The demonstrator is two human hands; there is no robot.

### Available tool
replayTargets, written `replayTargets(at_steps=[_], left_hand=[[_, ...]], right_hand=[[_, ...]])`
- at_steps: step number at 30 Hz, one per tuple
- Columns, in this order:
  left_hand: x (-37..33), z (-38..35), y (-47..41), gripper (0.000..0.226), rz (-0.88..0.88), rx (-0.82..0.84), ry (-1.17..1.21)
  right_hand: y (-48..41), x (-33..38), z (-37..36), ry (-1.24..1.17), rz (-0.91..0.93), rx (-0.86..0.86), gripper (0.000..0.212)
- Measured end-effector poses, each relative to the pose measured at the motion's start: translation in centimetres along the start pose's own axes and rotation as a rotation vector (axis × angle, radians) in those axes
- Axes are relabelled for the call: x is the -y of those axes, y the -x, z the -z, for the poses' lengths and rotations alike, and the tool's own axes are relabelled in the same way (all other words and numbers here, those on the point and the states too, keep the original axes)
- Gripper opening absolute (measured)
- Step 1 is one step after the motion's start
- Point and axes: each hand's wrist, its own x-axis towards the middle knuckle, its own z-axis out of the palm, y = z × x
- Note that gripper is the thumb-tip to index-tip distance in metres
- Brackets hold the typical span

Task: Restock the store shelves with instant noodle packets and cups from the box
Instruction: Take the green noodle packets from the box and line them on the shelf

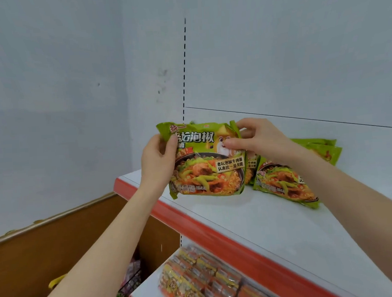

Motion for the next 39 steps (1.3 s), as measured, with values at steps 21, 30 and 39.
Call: replayTargets(at_steps=[21,30,39], left_hand=[[7.6,-0.1,3.9,0.047,-0.286,0.451,-0.937],[8.3,-0.1,3.9,0.058,-0.297,0.423,-0.893],[8.4,-0.2,4.1,0.056,-0.283,0.439,-0.859]], right_hand=[[-13.2,-4.9,-9.2,0.193,-0.152,-0.239,0.034],[-14.1,-6.0,-10.6,0.391,-0.189,-0.211,0.044],[-14.8,-5.6,-10.6,0.626,-0.182,-0.209,0.035]])
